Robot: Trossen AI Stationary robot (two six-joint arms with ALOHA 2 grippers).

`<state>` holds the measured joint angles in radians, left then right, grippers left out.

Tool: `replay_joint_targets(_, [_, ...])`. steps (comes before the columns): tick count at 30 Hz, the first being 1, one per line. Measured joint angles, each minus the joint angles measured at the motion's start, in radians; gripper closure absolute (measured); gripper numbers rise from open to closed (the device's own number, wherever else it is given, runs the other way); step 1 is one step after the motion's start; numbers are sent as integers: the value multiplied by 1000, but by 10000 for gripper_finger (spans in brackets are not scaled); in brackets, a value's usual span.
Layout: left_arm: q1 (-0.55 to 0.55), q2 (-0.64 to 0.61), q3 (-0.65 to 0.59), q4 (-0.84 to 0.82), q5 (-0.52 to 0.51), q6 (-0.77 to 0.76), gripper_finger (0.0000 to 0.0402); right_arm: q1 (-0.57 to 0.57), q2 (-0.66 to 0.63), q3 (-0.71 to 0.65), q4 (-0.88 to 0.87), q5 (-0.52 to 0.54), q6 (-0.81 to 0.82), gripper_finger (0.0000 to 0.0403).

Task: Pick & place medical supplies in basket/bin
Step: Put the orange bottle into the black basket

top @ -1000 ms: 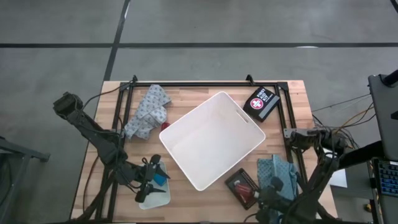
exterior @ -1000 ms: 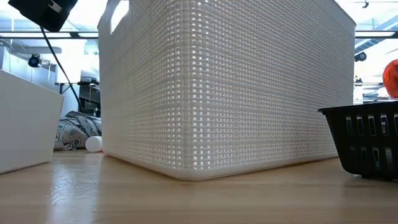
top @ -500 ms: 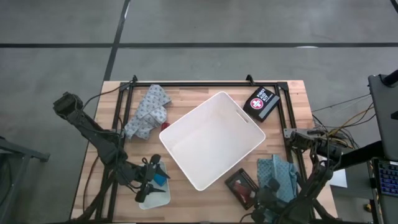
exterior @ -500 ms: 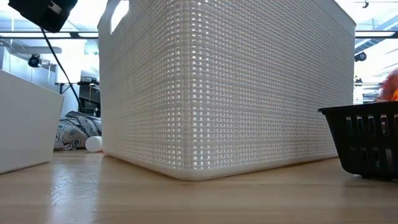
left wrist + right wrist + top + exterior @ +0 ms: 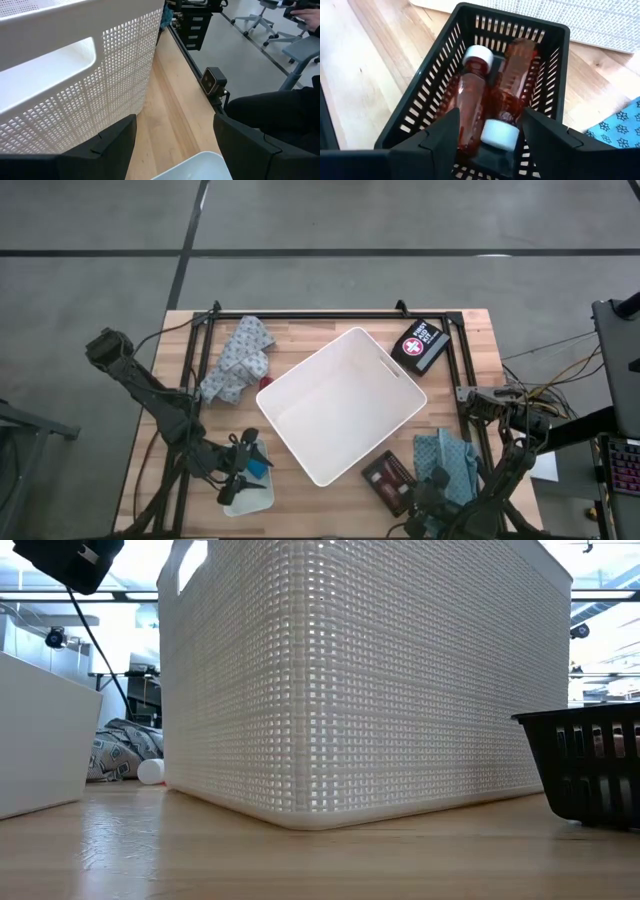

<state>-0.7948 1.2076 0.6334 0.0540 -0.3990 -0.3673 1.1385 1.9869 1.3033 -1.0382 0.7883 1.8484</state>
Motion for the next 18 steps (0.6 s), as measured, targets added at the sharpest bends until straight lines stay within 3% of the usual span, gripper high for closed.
replay_joint_targets(11, [0, 0, 0, 0, 0, 0, 130, -1, 0, 0, 0, 3, 0, 193])
replay_joint_targets(18, [0, 0, 0, 0, 0, 0, 130, 0, -23, 48, -2, 89, -46, 193])
